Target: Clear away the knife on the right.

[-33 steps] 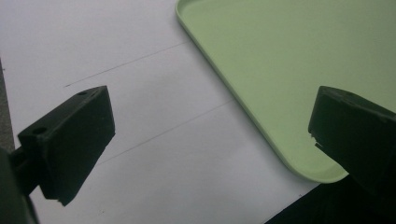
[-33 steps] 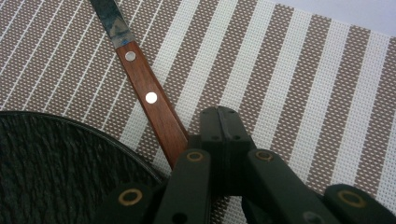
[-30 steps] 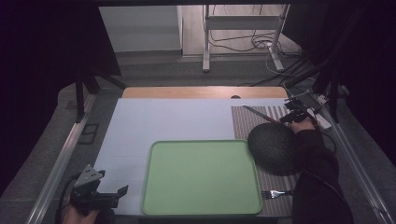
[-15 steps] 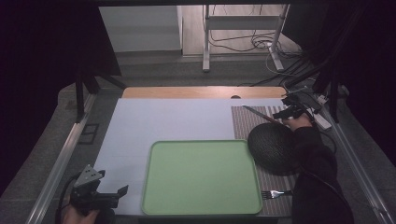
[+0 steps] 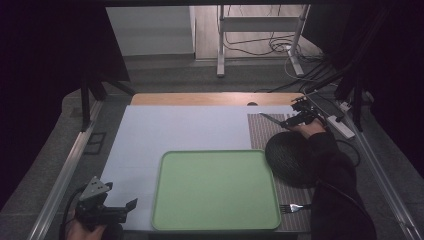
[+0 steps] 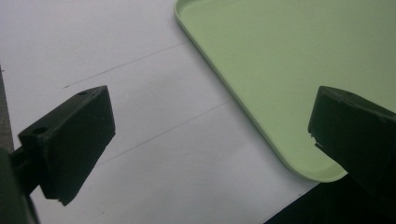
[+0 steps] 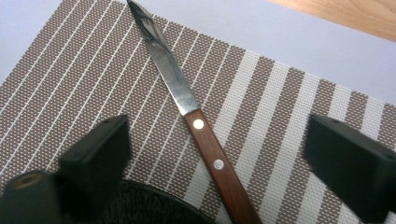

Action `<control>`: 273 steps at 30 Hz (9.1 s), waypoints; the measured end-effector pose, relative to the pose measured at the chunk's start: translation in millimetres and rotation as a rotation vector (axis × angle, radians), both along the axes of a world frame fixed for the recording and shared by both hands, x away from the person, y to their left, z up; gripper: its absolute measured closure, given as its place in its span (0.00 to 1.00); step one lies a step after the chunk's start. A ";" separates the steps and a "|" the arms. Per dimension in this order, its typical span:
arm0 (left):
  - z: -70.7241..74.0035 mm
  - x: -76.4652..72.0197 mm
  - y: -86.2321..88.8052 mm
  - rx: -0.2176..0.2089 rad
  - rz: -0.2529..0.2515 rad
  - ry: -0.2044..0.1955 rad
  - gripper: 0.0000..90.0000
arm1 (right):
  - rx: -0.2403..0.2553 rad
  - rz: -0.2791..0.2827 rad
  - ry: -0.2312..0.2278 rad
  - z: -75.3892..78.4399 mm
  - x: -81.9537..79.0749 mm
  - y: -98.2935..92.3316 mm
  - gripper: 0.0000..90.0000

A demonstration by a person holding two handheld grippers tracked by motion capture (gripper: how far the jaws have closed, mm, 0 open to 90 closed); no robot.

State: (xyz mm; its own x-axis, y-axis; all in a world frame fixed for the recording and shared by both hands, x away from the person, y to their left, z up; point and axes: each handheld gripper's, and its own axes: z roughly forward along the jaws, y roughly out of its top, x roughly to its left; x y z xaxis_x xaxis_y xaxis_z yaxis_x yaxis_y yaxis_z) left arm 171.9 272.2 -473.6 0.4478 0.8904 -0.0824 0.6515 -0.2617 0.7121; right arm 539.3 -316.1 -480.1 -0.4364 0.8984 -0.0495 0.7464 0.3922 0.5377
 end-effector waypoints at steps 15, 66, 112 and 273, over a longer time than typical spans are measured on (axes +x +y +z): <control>-0.1 0.2 -0.3 0.002 -0.002 0.001 0.01 | -0.044 -0.033 0.056 -21.8 13.4 4.1 0.00; -0.2 0.6 -1.5 0.014 0.000 0.005 0.02 | -0.079 0.064 -0.008 -1.8 0.9 -52.3 0.86; 0.1 -0.3 -0.6 0.008 0.002 -0.001 0.02 | 0.088 0.235 0.000 11.2 -94.0 27.5 0.86; 0.0 -0.2 -1.8 0.019 -0.001 0.002 0.02 | 0.196 0.281 -0.079 21.6 -248.7 39.5 0.00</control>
